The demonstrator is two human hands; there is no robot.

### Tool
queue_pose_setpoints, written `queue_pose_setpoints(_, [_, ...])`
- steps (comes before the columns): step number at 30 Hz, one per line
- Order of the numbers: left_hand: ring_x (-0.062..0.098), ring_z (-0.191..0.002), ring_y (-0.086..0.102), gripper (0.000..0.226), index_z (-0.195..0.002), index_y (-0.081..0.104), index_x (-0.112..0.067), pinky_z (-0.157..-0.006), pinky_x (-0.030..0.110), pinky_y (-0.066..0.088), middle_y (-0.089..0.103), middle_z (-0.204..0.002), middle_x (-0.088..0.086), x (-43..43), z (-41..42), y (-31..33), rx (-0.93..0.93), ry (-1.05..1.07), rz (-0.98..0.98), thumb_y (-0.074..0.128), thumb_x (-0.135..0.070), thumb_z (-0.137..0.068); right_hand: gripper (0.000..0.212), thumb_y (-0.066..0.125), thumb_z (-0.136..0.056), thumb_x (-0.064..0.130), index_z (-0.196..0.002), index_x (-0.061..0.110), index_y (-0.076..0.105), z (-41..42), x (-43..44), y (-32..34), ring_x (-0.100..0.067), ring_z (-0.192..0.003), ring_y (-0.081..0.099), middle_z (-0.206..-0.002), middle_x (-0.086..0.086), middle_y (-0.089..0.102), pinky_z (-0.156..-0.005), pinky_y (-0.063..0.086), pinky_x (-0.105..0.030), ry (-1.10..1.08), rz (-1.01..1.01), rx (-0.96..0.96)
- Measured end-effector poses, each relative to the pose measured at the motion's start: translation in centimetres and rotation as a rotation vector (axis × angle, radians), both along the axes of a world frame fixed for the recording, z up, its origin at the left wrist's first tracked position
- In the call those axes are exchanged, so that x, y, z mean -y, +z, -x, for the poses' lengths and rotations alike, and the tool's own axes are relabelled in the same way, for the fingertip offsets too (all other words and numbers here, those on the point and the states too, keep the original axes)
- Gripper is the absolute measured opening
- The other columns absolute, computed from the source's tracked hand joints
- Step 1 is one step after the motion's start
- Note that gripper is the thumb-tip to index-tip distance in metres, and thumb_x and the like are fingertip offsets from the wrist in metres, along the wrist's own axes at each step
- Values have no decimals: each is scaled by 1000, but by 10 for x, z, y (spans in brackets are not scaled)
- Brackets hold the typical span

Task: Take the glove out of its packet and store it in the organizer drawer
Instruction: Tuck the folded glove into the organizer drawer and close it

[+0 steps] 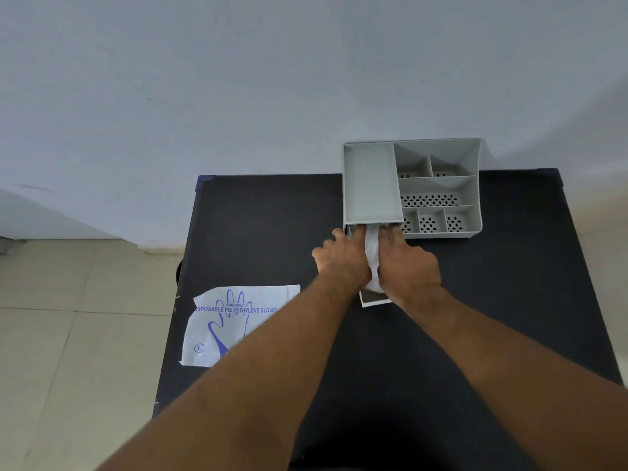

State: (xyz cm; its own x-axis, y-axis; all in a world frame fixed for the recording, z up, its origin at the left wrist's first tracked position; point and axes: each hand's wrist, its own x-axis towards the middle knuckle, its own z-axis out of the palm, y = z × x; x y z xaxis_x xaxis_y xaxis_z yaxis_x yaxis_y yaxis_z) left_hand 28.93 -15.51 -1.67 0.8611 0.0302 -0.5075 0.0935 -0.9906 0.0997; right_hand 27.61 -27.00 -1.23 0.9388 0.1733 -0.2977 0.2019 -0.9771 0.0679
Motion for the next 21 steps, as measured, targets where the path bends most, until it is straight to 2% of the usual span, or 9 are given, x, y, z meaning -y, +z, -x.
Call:
queue_pose_setpoints(3, [36,-114,56,73,-148,26,-31,-81,45,43,46,-131,13,-3,-2,-1,-21,-3,8,63,-36,-85,91,68,-84,32,-153,5,15,-8,-4,3,-28,-87,69,-150,-12,38,-60,43,-34,-8,11,-48])
queue_pose_setpoints(5, [35,-114,56,70,-146,32,-29,-79,44,40,46,-131,12,-3,-5,2,-29,-22,-17,63,-40,-84,94,68,-82,42,-151,1,18,-13,-6,3,-29,-91,68,-143,-14,44,-62,44,-35,16,12,-91])
queue_pose_setpoints(9, [35,-117,55,65,-145,35,-28,-87,47,43,47,-134,13,-2,-10,6,-26,-22,-16,59,-43,-87,97,65,-76,50,-150,3,23,-21,-5,0,-30,-96,67,-137,-13,51,-64,43,-35,77,26,-127])
queue_pose_setpoints(13, [36,-119,55,60,-145,36,-27,-88,48,43,48,-136,14,-4,-10,3,-21,-16,-19,56,-39,-90,71,55,-89,30,-151,11,26,-23,4,1,-30,-100,67,-144,-8,48,-70,49,-39,107,-16,-112])
queue_pose_setpoints(17, [37,-118,56,57,-145,36,-28,-91,50,43,50,-136,15,-3,-7,-4,-37,-15,-35,55,-36,-92,86,62,-84,50,-153,14,25,-12,8,4,-33,-90,68,-149,-7,41,-66,49,-38,103,-82,-60])
queue_pose_setpoints(19, [36,-117,57,57,-146,36,-29,-92,50,43,53,-133,14,-4,-5,-6,-45,-20,-48,54,-33,-92,85,61,-86,48,-154,14,23,-8,6,2,-35,-88,68,-154,-7,35,-64,45,-37,107,-78,-51])
queue_pose_setpoints(21, [35,-118,58,58,-148,35,-30,-93,49,42,56,-131,13,-5,-5,-5,-54,-36,-64,54,-29,-93,86,62,-86,48,-154,13,22,-10,5,-9,-34,-90,69,-156,-8,33,-66,48,-35,101,-41,-54])
